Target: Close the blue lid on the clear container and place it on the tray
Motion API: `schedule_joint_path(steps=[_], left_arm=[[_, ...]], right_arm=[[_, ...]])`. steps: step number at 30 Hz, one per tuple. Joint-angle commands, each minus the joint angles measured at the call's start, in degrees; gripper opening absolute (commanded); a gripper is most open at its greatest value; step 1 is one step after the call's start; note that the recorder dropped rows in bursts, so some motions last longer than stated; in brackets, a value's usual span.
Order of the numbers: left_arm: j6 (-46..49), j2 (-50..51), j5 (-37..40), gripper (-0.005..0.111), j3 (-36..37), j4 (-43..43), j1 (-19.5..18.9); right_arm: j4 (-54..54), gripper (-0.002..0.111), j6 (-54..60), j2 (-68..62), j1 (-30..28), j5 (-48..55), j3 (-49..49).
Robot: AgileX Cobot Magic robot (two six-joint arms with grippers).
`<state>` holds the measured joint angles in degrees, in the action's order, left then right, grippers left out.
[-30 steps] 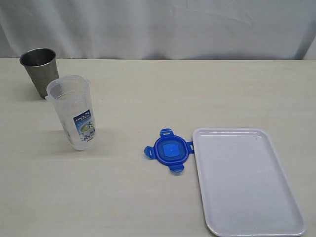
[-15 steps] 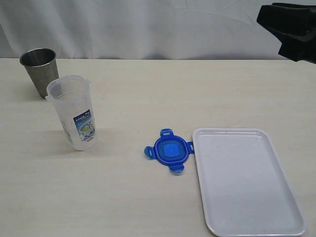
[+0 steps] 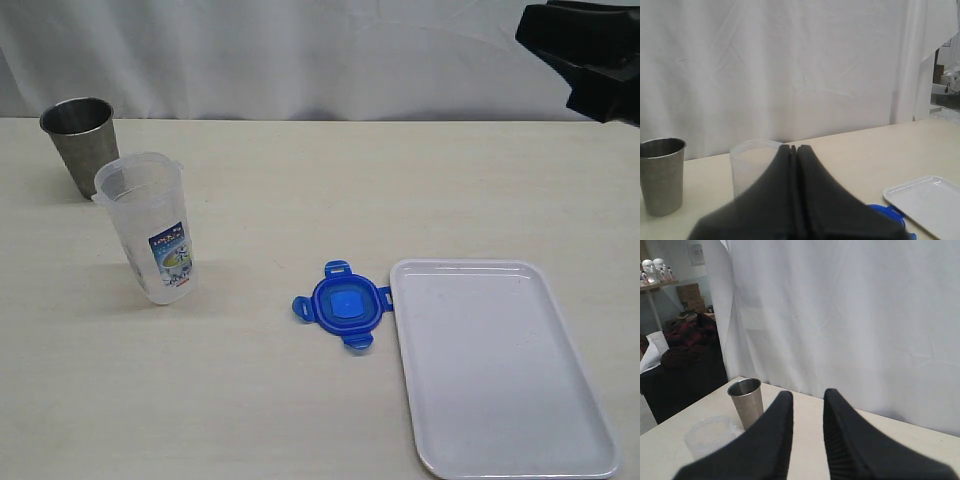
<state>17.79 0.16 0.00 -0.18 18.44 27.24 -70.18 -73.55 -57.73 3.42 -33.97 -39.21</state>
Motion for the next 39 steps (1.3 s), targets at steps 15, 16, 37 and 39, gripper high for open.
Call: schedule_joint_path(steps=[15,16,37,39], left_arm=[[-17.8,-0.2,14.9,0.0,0.2,-17.8,-13.4],[-17.8,-0.2,18.3,0.0,0.2,-17.8,-14.0],[-17.8,-0.2,19.0,0.0,0.2,-18.0,-16.2],[-17.8,-0.2,19.0,0.0,0.2,-18.0,-16.2]], right_arm=[[0.5,0.022,-0.2,-0.1,0.1,-0.4,0.2],[0.5,0.022,-0.2,-0.1,0.1,-0.4,0.2],[0.5,0.022,-0.2,-0.1,0.1,-0.4,0.2],[0.5,0.022,-0.2,-0.1,0.1,-0.4,0.2]])
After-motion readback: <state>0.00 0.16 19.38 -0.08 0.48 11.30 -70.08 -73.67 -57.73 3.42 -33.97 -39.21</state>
